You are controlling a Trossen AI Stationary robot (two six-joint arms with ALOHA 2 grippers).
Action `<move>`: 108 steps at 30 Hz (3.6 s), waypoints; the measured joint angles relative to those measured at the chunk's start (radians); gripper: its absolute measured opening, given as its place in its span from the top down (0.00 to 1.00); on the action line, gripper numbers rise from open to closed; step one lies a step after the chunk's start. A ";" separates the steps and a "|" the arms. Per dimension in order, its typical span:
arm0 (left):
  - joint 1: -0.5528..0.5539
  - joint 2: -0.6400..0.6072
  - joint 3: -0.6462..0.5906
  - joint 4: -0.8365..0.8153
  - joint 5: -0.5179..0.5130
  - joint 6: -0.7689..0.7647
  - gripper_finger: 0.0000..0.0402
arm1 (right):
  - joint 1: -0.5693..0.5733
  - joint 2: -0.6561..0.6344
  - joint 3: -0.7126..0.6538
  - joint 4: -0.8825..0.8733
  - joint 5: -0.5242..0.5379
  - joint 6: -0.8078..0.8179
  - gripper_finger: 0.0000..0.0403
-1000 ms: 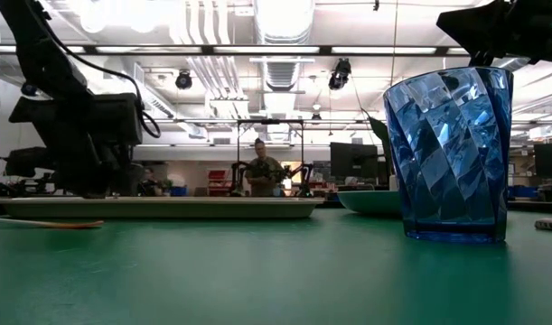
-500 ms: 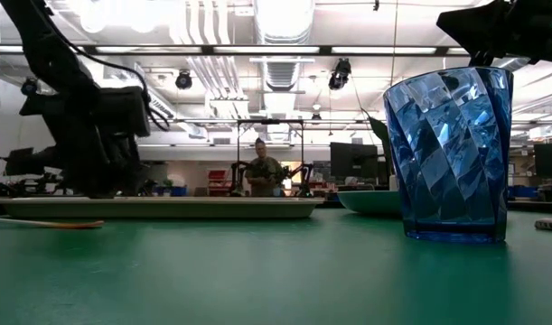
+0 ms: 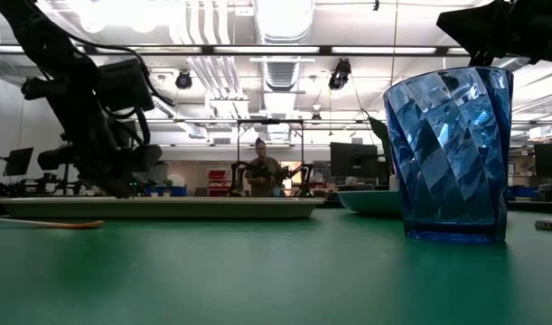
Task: Pick and place plate/cup/fork/spoon on tray
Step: Put the orange spoon on the white tray, then put the orange fork on the white tray to the right of the orange spoon
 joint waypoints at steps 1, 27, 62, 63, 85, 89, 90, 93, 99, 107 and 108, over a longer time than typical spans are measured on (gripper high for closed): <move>-0.001 0.001 -0.002 0.005 0.004 0.006 0.93 | 0.000 0.000 0.000 0.000 0.000 0.000 0.89; 0.007 0.158 -0.019 0.018 -0.189 -0.065 1.00 | 0.000 0.000 0.000 -0.022 0.000 -0.016 0.89; 0.062 0.260 0.026 0.115 -0.170 0.032 1.00 | 0.000 0.000 0.000 -0.021 0.001 -0.037 0.89; 0.067 0.269 0.025 0.115 -0.175 0.031 1.00 | 0.000 0.000 0.000 -0.021 0.001 -0.036 0.89; 0.121 0.269 0.032 0.112 -0.215 0.030 1.00 | 0.000 0.000 0.000 -0.021 0.001 -0.037 0.89; 0.110 0.225 0.041 0.113 -0.141 0.049 1.00 | 0.000 0.000 0.000 -0.021 0.001 -0.036 0.89; 0.105 0.211 0.043 0.112 -0.113 0.059 1.00 | 0.000 0.000 0.000 -0.021 0.001 -0.036 0.89; 0.078 0.162 0.050 0.114 -0.040 0.064 1.00 | 0.000 0.000 0.000 -0.021 0.001 -0.036 0.89; -0.028 0.062 0.058 0.114 0.025 0.058 1.00 | 0.000 0.000 0.000 -0.021 0.001 -0.033 0.89; -0.215 -0.010 0.103 0.114 0.044 0.028 1.00 | 0.000 0.000 0.000 -0.021 0.001 -0.026 0.89; -0.238 -0.010 0.114 0.115 0.044 0.024 1.00 | 0.000 0.000 0.000 -0.021 0.001 -0.025 0.89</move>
